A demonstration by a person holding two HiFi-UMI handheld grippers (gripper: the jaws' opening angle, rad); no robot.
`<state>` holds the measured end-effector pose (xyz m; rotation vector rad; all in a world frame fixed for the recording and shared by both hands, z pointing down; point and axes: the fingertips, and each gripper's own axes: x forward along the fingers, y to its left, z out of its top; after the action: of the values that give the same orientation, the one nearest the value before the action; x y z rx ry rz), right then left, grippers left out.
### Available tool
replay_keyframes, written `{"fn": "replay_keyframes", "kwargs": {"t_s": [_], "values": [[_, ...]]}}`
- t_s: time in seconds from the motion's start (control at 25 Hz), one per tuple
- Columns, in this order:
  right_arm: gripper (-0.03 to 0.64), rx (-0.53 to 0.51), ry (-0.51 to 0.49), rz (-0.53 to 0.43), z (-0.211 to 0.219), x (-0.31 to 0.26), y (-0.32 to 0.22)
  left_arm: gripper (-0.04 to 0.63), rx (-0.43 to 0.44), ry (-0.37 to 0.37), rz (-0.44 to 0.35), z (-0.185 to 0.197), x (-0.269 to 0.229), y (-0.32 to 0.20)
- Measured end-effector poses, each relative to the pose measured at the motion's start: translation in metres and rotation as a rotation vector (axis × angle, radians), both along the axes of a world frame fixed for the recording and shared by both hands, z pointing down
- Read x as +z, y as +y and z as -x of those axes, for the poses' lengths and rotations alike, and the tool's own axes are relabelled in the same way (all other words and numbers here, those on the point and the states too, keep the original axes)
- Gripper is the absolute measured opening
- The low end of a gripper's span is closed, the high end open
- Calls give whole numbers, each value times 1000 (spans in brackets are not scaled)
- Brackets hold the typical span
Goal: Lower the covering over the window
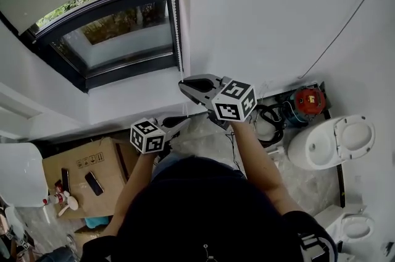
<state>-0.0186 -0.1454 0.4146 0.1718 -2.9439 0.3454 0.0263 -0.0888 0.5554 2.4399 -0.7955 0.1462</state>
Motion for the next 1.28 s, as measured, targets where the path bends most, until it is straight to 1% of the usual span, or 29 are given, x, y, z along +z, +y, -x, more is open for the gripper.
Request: {"fn": "replay_keyframes", "kwargs": {"t_s": [0.08,0.16,0.28,0.48,0.56,0.64,0.68,0.8,0.88,1.04,1.2,1.28], "values": [[12,8,14,13,-3,10,-1,14,0,10,27,-1,8,2],[12,21,-4,34,-8,13,-3,14,-4,25,40,0,12,0],[12,32,-24,49,-10,14,-8,14,-7,40,42,1,13,-4],[12,24,-42,69,-9,16,-14,14,-14,53,48,1,14,-10],[12,18,-19,67,-7,21,-16,14,-10,39,58,3,18,-11],[12,15,30,61,-7,33,-17,14,3,0,79,4,28,-8],[12,15,40,70,-8,39,-17,14,5,-6,90,4,32,-6],[12,11,8,115,-8,42,-14,14,-23,47,120,8,37,-3],[12,-3,6,116,-5,41,-12,14,-32,65,128,10,38,-5],[12,-9,12,125,-1,44,-12,14,-29,50,136,12,41,-7],[12,-17,133,117,0,76,-7,15,16,-40,180,10,61,7],[12,-12,115,156,-2,85,-4,15,15,-44,205,10,68,14]]}}
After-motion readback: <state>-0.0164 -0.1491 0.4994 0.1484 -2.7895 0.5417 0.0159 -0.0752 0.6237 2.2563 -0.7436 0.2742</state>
